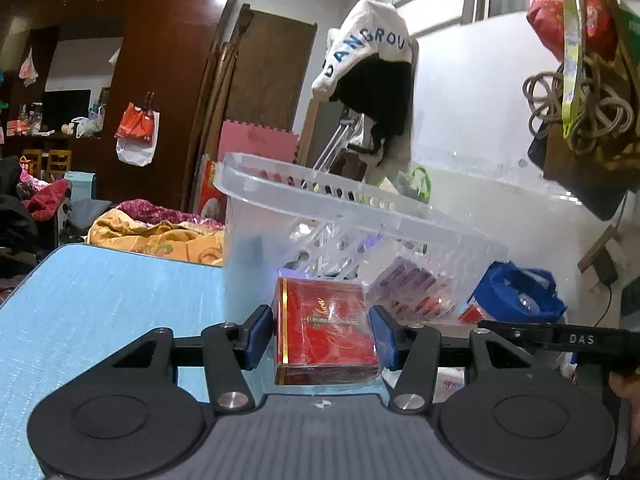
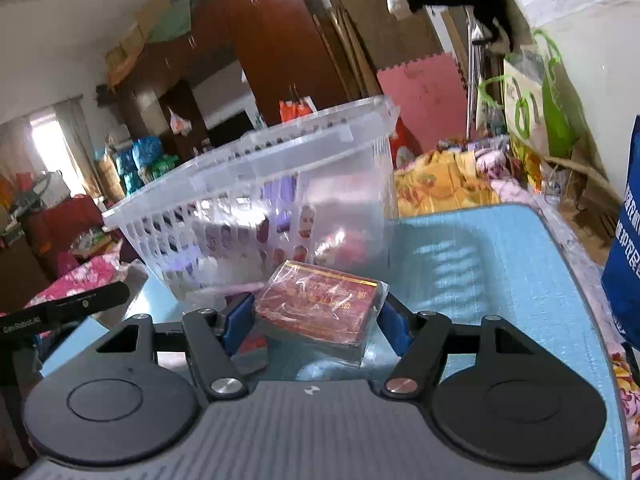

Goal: Organize objects
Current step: 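Grasp the red box with left gripper while right gripper grasps the pink-wrapped box, then carry both boxes over the basket and open both grippers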

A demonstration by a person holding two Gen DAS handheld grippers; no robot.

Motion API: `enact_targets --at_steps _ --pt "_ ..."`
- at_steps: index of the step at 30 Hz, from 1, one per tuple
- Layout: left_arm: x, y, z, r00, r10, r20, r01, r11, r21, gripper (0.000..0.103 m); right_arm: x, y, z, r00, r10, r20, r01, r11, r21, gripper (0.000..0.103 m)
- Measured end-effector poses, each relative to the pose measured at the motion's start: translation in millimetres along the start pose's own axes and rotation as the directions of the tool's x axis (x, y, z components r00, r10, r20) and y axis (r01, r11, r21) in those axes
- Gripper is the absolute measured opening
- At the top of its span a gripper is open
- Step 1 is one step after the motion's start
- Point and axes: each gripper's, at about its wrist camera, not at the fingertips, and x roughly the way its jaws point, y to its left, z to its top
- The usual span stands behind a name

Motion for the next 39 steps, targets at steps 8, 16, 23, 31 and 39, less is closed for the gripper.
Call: enact_targets --at_steps 8,16,23,31,39 --pt "-14 18 3 0.996 0.005 0.085 0.004 0.995 -0.104 0.057 -20 4 -1 0.992 0.003 0.125 -0.002 1.000 -0.003 0.070" --pt "-37 -18 67 0.985 -0.032 0.167 0.041 0.998 -0.051 0.057 -41 69 65 0.988 0.068 0.138 -0.042 0.983 -0.178 0.070" --pt "35 -32 133 0.995 0.038 0.092 -0.033 0.998 -0.060 0.057 15 94 126 0.984 -0.029 0.177 0.086 0.941 -0.326 0.070" --pt "80 -18 120 0.991 0.133 0.025 -0.131 0.989 -0.072 0.084 54 72 116 0.991 -0.097 0.097 0.125 0.932 -0.341 0.103" --pt "-8 -29 67 0.997 -0.025 0.077 0.029 0.999 -0.045 0.096 -16 57 71 0.991 0.060 0.118 -0.030 0.971 -0.239 0.103"
